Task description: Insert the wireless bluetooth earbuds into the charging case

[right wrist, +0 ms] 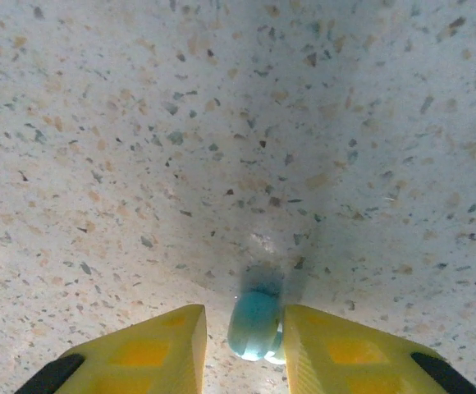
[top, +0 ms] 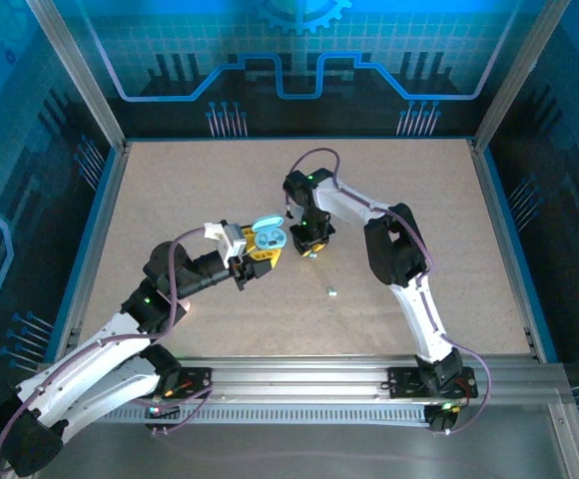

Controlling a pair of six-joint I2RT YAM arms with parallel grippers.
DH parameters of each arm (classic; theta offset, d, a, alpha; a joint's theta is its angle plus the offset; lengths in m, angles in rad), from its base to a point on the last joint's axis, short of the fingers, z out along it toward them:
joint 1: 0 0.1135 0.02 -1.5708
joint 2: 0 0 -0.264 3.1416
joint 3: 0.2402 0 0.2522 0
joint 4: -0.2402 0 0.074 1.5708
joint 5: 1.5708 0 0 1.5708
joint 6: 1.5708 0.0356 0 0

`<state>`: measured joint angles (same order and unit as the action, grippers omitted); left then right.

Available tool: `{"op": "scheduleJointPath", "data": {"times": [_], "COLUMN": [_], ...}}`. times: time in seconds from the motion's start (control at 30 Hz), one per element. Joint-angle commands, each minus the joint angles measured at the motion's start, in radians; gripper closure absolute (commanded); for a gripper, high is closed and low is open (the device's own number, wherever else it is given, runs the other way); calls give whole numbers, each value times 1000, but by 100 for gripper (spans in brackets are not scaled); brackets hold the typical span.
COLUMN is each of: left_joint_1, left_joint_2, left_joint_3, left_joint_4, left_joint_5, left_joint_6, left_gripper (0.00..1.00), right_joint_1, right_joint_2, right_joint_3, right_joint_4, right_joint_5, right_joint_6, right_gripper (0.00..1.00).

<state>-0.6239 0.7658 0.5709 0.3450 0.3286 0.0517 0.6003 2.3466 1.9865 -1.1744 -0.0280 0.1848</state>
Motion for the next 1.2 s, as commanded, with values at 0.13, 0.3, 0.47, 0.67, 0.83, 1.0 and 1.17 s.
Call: {"op": "scheduleJointPath", "data": {"times": [0.13, 0.3, 0.47, 0.67, 0.83, 1.0, 1.17], "left_joint_1": [0, 0, 1, 1, 1, 1, 0], "left_joint_2": [-14, -16, -16, -16, -15, -11, -7], "left_joint_3": [-2, -4, -5, -5, -6, -3, -4], "left_joint_4": [11, 10, 11, 8, 7, 10, 11], "left_joint_5": [-8, -8, -8, -8, -11, -11, -11], "left_joint_6": [-5, -4, -4, -4, -1, -1, -3], "left_gripper": [67, 67, 67, 67, 67, 67, 67], "right_joint_1": [9, 9, 10, 11, 10, 12, 13], "right_joint_2": [53, 69, 77, 91, 95, 97, 99], "right_joint_3": [93, 109, 109, 117, 121, 118, 110], "right_joint_4": [-71, -88, -93, -100, -108, -122, -124], "right_joint_5": [28, 48, 50, 36, 36, 39, 42], "right_joint_6": [-15, 4, 7, 10, 14, 25, 27], "right_gripper": [69, 69, 68, 71, 73, 72, 73]}}
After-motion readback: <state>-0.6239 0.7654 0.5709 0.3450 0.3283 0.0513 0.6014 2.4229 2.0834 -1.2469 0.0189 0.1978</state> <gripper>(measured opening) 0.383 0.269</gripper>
